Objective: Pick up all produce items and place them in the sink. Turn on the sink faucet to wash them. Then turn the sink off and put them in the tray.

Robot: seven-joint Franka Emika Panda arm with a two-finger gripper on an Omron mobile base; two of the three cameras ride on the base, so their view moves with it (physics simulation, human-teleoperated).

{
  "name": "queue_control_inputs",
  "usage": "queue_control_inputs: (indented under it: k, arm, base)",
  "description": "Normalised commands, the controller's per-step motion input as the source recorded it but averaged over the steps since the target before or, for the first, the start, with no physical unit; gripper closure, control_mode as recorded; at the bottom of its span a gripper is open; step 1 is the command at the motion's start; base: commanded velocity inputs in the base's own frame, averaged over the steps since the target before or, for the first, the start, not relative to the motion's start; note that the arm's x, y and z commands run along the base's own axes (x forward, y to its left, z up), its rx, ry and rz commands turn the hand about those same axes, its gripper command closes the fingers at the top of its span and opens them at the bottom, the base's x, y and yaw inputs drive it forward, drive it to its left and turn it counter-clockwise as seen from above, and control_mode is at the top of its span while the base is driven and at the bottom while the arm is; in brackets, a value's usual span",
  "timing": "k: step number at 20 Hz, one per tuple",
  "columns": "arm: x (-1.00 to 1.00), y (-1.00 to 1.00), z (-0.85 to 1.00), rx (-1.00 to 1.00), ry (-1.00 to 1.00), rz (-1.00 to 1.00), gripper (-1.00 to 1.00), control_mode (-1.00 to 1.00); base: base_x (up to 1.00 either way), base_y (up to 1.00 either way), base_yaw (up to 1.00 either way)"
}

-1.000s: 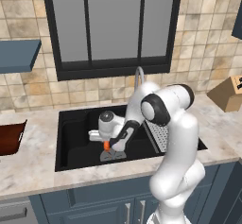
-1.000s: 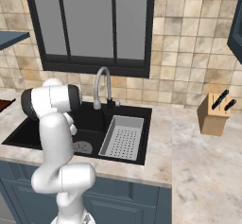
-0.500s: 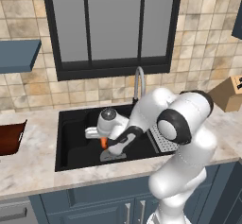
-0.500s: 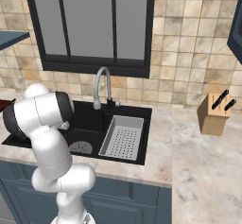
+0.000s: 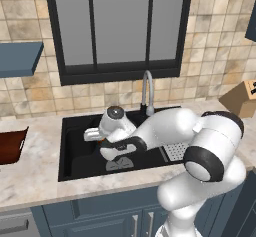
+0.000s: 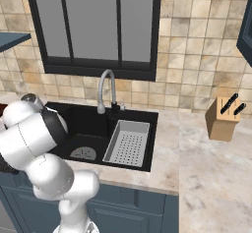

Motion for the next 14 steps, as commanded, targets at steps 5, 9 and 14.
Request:
queue_control_inputs:
  k: [5,9,14]
  arm:
    - [-0.16,0.33,0.58,0.0,0.0,0.1,1.0,-1.0]
    - [-0.02,-0.07,0.0,0.08,0.04,0.02,1.0,-1.0]
    - [0.0,0.23,0.18,0.01,0.01,0.05,1.0,-1.0]
  base:
    - [0.0,0.0,0.0]
    - [0.0,0.0,0.0]
    - [0.0,0.0,0.0]
